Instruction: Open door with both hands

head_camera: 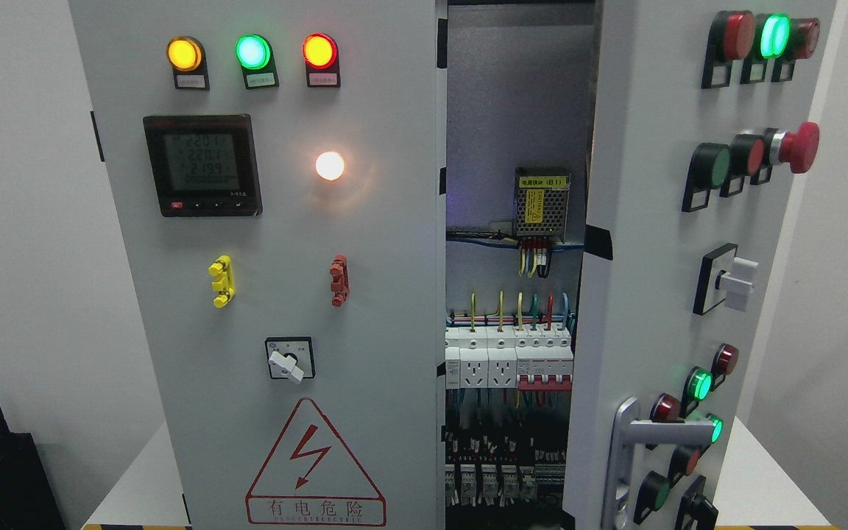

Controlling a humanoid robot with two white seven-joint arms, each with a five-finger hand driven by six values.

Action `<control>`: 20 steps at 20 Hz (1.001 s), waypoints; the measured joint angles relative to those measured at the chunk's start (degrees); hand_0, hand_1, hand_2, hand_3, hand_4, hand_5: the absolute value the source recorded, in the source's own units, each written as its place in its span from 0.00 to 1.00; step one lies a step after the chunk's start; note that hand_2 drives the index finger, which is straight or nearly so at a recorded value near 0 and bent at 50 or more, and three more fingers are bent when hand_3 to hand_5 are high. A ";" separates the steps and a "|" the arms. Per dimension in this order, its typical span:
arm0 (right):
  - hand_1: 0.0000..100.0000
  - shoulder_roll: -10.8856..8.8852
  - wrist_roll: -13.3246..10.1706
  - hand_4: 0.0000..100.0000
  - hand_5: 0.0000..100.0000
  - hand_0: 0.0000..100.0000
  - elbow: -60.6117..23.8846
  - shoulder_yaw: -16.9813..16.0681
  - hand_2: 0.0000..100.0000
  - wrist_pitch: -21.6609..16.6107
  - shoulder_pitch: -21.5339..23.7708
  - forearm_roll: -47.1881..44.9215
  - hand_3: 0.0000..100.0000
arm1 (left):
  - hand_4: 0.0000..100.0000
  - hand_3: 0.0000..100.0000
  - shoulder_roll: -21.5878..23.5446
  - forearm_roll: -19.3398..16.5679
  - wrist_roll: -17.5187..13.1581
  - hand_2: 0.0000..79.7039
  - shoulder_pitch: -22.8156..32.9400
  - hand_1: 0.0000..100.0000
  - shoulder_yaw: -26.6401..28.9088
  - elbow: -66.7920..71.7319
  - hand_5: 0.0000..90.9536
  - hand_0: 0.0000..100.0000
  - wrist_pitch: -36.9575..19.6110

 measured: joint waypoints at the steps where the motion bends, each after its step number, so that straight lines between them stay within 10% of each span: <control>1: 0.00 0.00 0.00 0.00 0.00 0.00 0.00 0.00 0.00 0.00 0.00 0.00 0.00 | 0.03 0.00 0.00 0.00 0.00 0.00 0.00 0.00 0.00 0.00 0.00 0.00 0.00; 10: 0.00 0.00 0.00 0.00 0.00 0.00 0.00 -0.01 0.00 0.00 0.00 0.00 0.00 | 0.03 0.00 -0.01 0.00 -0.41 0.00 0.95 0.00 -0.12 -1.47 0.00 0.00 0.19; 20: 0.00 0.00 0.00 0.00 0.00 0.00 0.00 -0.01 0.00 0.00 0.00 0.00 0.00 | 0.03 0.00 2.80 1.66 -2.90 0.00 17.96 0.00 -1.70 -26.07 0.00 0.00 5.80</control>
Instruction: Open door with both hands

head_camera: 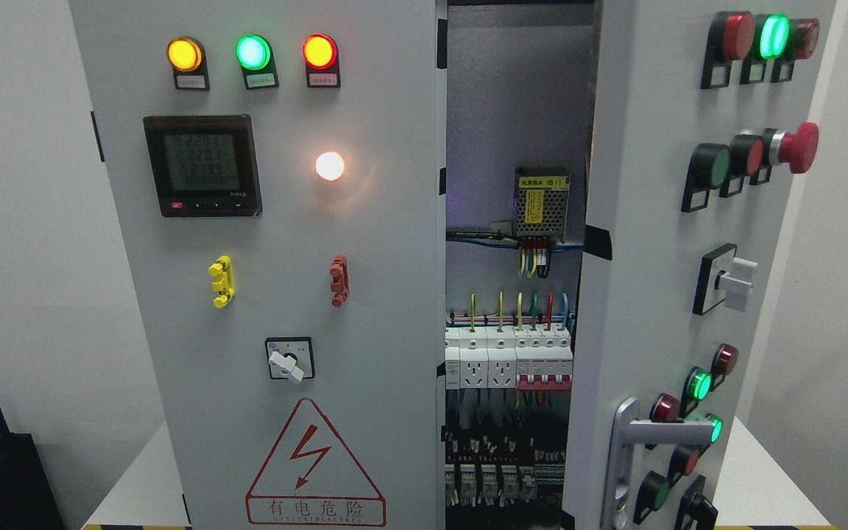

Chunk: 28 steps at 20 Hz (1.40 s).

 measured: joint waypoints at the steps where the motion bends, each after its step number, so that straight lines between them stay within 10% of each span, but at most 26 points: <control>1: 0.00 0.00 0.00 0.00 0.00 0.00 0.00 0.00 0.00 0.00 0.00 0.00 0.00 | 0.03 0.00 0.53 0.64 0.00 0.00 1.78 0.00 -0.24 -3.13 0.00 0.00 0.11; 12: 0.00 0.00 0.00 0.00 0.00 0.00 -0.01 0.00 0.00 0.00 0.00 0.00 0.00 | 0.03 0.00 10.40 13.50 -0.25 0.00 16.26 0.00 -1.27 -39.58 0.00 0.00 -5.48; 28: 0.00 0.00 0.01 0.00 0.00 0.00 -0.01 0.00 0.00 0.00 0.00 0.00 0.00 | 0.03 0.00 34.04 43.77 -9.51 0.00 14.05 0.00 3.59 -65.46 0.00 0.00 -18.49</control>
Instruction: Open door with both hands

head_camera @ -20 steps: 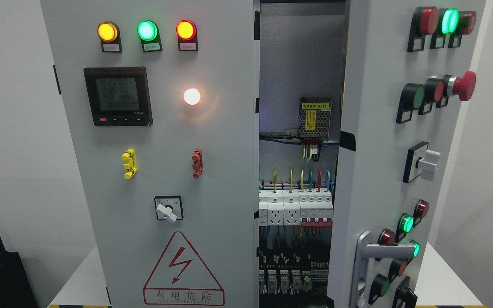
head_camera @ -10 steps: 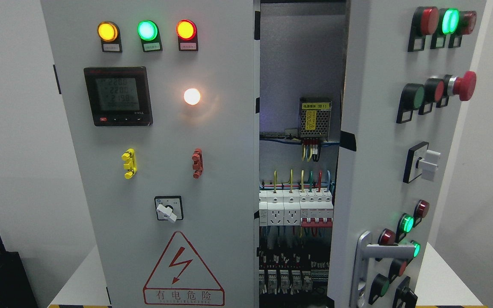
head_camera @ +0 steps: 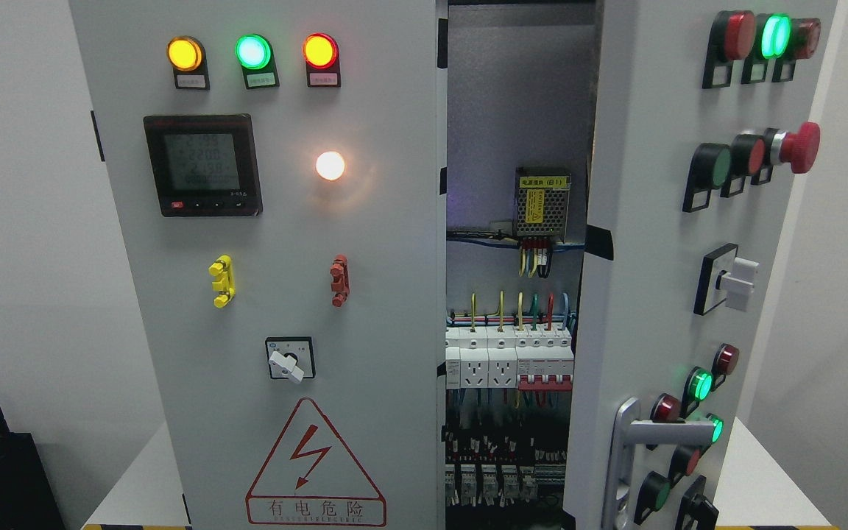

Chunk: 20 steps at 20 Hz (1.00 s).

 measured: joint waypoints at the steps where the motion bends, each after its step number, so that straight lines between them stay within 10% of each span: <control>1: 0.00 0.00 0.00 0.00 0.00 0.00 0.00 0.00 0.00 0.00 0.00 0.00 0.00 | 0.03 0.00 1.07 1.52 -0.79 0.00 -0.13 0.00 0.42 -1.17 0.00 0.00 -0.02; 20: 0.00 0.00 0.00 0.00 0.00 0.00 0.00 0.00 0.00 -0.01 0.00 0.00 0.00 | 0.03 0.00 25.66 24.51 -7.25 0.00 -12.01 0.00 8.54 -17.75 0.00 0.00 0.37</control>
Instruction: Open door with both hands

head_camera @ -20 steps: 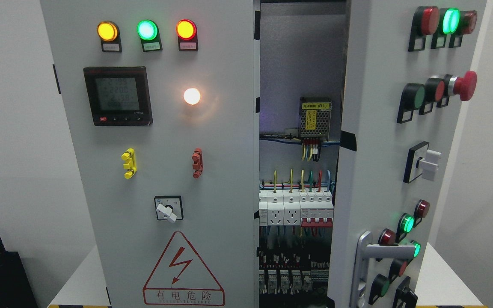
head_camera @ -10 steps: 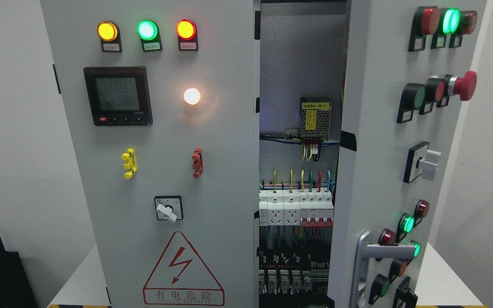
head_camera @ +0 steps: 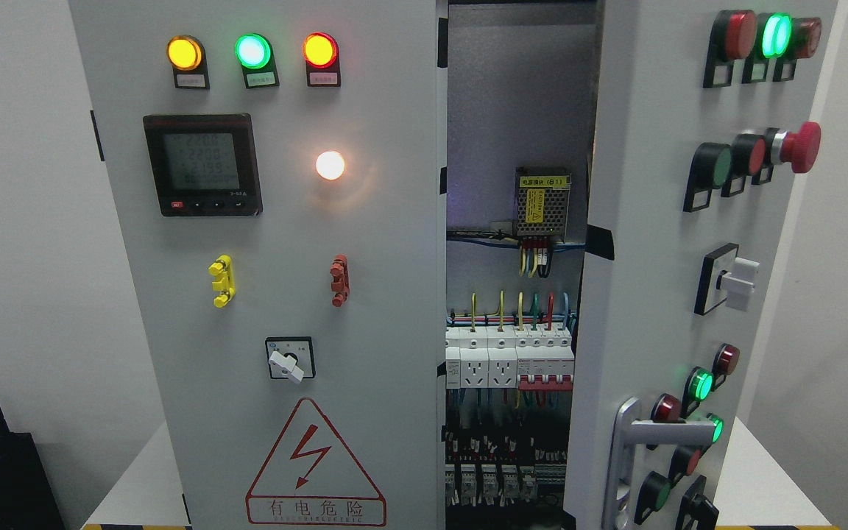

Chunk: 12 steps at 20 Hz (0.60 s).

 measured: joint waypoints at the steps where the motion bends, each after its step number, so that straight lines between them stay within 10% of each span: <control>1: 0.00 0.00 0.00 0.00 0.00 0.00 0.00 0.00 0.00 0.00 0.00 0.00 0.00 | 0.03 0.00 1.26 0.78 -0.41 0.00 -0.84 0.00 0.19 -0.53 0.00 0.00 0.03; 12: 0.00 0.00 0.00 0.00 0.00 0.00 0.00 0.00 0.00 0.00 0.00 0.00 0.00 | 0.03 0.00 13.31 10.70 -2.21 0.00 -6.51 0.00 1.34 -4.47 0.00 0.00 0.37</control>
